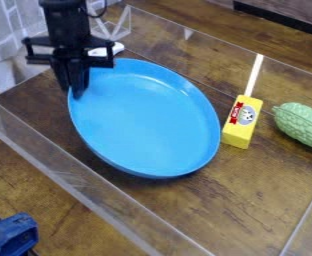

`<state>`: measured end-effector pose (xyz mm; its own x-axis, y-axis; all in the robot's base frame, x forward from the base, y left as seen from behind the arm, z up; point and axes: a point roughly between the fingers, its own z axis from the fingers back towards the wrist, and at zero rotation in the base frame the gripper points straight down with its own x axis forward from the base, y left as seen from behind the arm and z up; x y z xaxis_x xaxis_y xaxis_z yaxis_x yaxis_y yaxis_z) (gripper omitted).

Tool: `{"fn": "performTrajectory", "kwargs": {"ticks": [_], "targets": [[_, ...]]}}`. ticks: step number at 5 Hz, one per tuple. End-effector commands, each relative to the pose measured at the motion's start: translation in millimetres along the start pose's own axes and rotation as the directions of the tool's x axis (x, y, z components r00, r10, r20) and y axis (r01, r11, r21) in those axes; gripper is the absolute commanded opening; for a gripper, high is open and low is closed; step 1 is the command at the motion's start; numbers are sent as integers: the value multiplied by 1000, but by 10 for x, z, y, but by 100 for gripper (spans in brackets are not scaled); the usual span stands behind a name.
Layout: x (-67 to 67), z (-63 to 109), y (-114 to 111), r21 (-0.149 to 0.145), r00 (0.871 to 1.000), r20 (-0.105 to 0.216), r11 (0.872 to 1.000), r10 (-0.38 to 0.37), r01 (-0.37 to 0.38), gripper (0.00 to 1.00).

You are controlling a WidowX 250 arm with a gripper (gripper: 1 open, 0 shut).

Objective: Remove the white object from inside the blue tray and put it on the table

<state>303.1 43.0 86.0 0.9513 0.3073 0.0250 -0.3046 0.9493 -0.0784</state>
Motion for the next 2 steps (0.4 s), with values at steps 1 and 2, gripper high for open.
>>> {"fn": "performTrajectory", "kwargs": {"ticks": [1, 2], "targets": [[31, 301, -146, 2, 991, 105, 997, -80, 80, 0], [31, 256, -142, 19, 989, 104, 994, -108, 106, 0]]}}
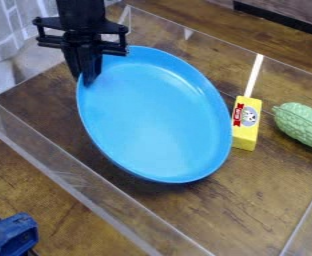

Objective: Remove the white object from inside the blue tray and put it on the table

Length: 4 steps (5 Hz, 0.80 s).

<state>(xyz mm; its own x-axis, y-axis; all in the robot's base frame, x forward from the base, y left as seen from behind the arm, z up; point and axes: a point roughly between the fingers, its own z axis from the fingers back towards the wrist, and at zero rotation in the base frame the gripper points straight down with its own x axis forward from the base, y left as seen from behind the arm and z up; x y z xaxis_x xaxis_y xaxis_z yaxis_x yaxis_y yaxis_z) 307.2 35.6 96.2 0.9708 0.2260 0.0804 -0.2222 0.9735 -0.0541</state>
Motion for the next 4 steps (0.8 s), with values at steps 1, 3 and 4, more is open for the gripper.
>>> {"fn": "performTrajectory", "kwargs": {"ticks": [1, 3, 4], "targets": [[16, 96, -29, 9, 998, 54, 999, -40, 40, 0], [29, -84, -65, 28, 994, 50, 995, -99, 98, 0], [35, -143, -147, 53, 987, 55, 987, -153, 150, 0]]}}
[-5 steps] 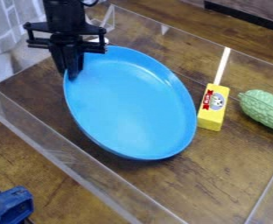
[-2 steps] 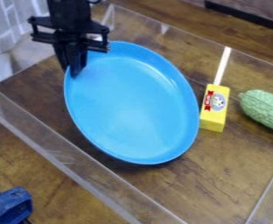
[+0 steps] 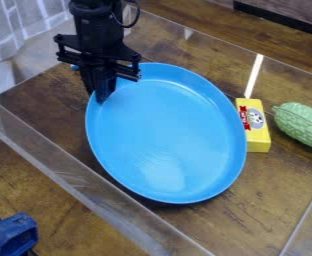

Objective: Remove the white object from inside the blue tray and put it on the table

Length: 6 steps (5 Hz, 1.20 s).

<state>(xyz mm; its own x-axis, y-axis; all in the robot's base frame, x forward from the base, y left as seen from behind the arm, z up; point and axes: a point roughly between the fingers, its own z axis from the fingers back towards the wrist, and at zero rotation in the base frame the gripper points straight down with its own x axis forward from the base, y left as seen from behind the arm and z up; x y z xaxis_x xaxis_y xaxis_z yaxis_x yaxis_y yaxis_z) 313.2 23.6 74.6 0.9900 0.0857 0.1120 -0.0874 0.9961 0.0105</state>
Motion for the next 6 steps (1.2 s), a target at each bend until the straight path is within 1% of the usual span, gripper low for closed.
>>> {"fn": "performTrajectory", "kwargs": {"ticks": [1, 3, 4, 5, 6], "targets": [[36, 37, 152, 17, 1000, 21, 1000, -1, 1, 0], [87, -61, 482, 52, 1000, 4, 998, 16, -17, 0], [90, -141, 597, 65, 1000, -4, 998, 26, -26, 0], [80, -197, 634, 72, 999, -9, 997, 34, -33, 100], [38, -230, 568, 58, 1000, -12, 998, 28, -28, 0]]}}
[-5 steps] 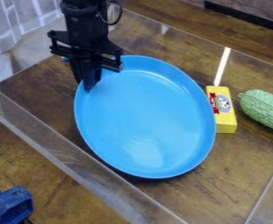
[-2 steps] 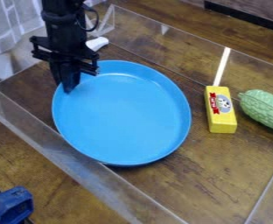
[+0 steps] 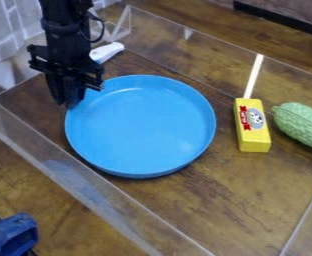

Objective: Remove the white object from inside the blue tray and put it on the table

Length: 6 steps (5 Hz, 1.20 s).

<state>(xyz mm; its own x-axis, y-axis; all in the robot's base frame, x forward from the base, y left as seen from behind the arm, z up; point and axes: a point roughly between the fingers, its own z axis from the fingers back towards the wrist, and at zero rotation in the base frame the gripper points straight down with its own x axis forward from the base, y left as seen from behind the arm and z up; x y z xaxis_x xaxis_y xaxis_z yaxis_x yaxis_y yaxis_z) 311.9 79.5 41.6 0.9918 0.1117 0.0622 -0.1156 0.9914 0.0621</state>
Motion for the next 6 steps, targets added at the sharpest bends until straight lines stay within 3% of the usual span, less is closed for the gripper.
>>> {"fn": "performTrajectory", "kwargs": {"ticks": [1, 6], "targets": [[-31, 128, 24, 9, 1000, 30, 1000, 2, -3, 0], [-369, 226, -218, -8, 999, -7, 999, -40, 40, 0]]}}
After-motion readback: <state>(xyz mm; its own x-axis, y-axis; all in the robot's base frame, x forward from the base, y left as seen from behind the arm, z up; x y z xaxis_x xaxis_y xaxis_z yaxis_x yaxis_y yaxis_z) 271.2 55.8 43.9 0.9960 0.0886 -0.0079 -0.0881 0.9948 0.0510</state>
